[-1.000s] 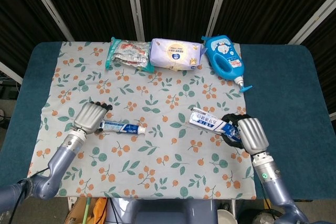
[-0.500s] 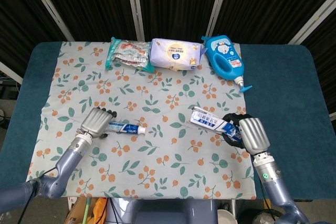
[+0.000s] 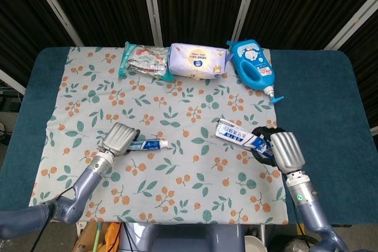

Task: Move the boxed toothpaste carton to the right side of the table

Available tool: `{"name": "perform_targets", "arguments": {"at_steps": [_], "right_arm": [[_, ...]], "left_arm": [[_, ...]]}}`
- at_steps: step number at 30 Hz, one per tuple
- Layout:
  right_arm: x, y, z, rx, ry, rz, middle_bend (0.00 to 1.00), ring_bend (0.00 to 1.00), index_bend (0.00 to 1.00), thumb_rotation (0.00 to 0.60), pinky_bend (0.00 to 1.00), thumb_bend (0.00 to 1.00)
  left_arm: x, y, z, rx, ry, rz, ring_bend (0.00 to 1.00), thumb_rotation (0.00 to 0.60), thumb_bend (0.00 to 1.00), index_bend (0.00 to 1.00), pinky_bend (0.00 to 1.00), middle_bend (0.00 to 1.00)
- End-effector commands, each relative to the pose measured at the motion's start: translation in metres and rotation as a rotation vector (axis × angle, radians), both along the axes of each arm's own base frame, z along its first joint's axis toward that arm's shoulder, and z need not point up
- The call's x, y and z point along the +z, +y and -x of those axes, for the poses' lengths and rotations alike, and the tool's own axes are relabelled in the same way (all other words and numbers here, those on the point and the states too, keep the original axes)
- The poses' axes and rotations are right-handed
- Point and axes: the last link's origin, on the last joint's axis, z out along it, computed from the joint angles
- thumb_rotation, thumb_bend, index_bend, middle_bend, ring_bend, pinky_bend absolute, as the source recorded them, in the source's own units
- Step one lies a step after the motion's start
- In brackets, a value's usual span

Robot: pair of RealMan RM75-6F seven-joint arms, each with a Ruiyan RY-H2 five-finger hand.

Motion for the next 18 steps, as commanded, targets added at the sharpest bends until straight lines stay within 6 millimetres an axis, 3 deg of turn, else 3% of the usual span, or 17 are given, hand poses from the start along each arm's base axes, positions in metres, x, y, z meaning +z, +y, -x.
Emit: {"name": "perform_targets", "arguments": {"at_steps": [1,11,18], "right_arm": [[0.0,0.0,0.0,-0.002,-0.003,0.0,0.52,0.51,0.49,0.6,0.45,0.34],[0.002,-0.001,0.0,-0.009,-0.016,0.008,0.52,0.51,0.49,0.6,0.45,0.34],[0.002,0.002,-0.004,0.008,-0.024,0.001,0.52,0.51,0.49,0.6,0.45,0.34]], "left_arm": [[0.011,0.003,-0.004,-0.055,-0.008,-0.028,0.67,0.6,0.48,0.6,0.64,0.7],[0.075,0.029,-0.032,-0.312,0.079,-0.131,0.67,0.6,0.48,0.6,0.64,0.71],[0.122,0.052,-0.085,-0.599,0.17,-0.213,0.67,0.6,0.48,0.6,0.64,0.7]]}}
